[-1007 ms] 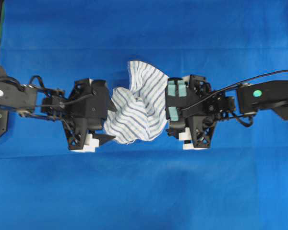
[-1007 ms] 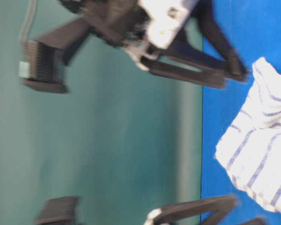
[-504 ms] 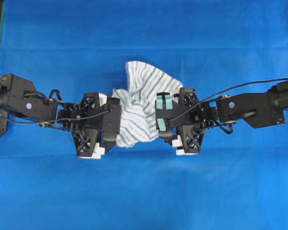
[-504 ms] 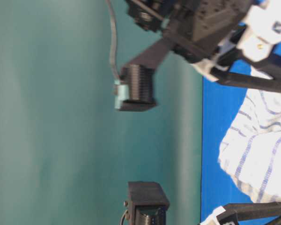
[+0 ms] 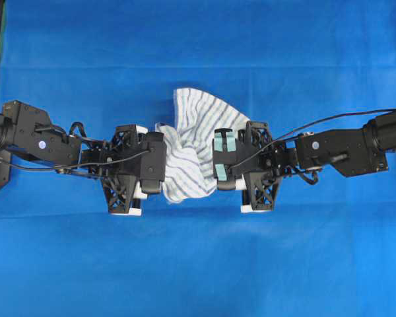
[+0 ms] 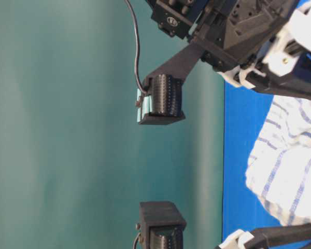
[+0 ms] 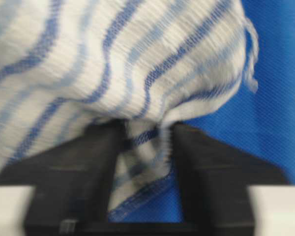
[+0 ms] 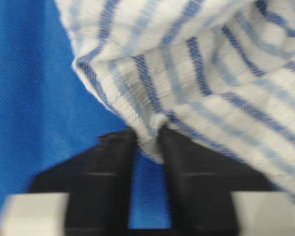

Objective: Lift the towel with both arms.

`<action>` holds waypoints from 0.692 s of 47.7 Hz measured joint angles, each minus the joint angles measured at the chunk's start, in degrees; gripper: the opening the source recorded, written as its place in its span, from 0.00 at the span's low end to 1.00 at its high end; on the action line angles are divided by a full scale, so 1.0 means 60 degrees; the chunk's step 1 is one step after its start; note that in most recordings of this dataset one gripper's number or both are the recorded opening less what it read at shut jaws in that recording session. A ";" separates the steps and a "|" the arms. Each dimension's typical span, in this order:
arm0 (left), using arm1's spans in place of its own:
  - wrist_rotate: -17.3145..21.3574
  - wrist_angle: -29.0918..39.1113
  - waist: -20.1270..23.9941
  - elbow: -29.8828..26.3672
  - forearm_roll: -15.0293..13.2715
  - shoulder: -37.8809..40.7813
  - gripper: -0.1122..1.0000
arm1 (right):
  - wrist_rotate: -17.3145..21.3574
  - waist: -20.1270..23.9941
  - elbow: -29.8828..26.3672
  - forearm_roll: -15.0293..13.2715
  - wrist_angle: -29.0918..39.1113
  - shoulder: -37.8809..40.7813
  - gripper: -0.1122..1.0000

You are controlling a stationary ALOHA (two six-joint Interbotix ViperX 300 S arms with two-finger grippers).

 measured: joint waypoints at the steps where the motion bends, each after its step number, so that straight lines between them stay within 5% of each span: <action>1: 0.0000 0.0044 0.0000 0.0015 0.0000 -0.0015 0.24 | 0.0015 -0.0015 -0.0015 0.0000 0.0000 0.0000 0.14; 5: 0.0015 0.0234 0.0044 -0.0015 0.0000 -0.0044 0.12 | -0.0015 -0.0029 -0.0015 0.0000 0.0000 0.0000 0.13; 18: -0.0117 0.1479 0.0234 -0.0322 0.0000 -0.1523 0.12 | 0.0015 -0.0029 -0.0117 0.0015 0.0469 -0.0937 0.13; 33: -0.0029 0.3442 0.0659 -0.1304 0.0000 -0.4380 0.12 | -0.0132 -0.0029 -0.1011 -0.0044 0.2446 -0.3252 0.13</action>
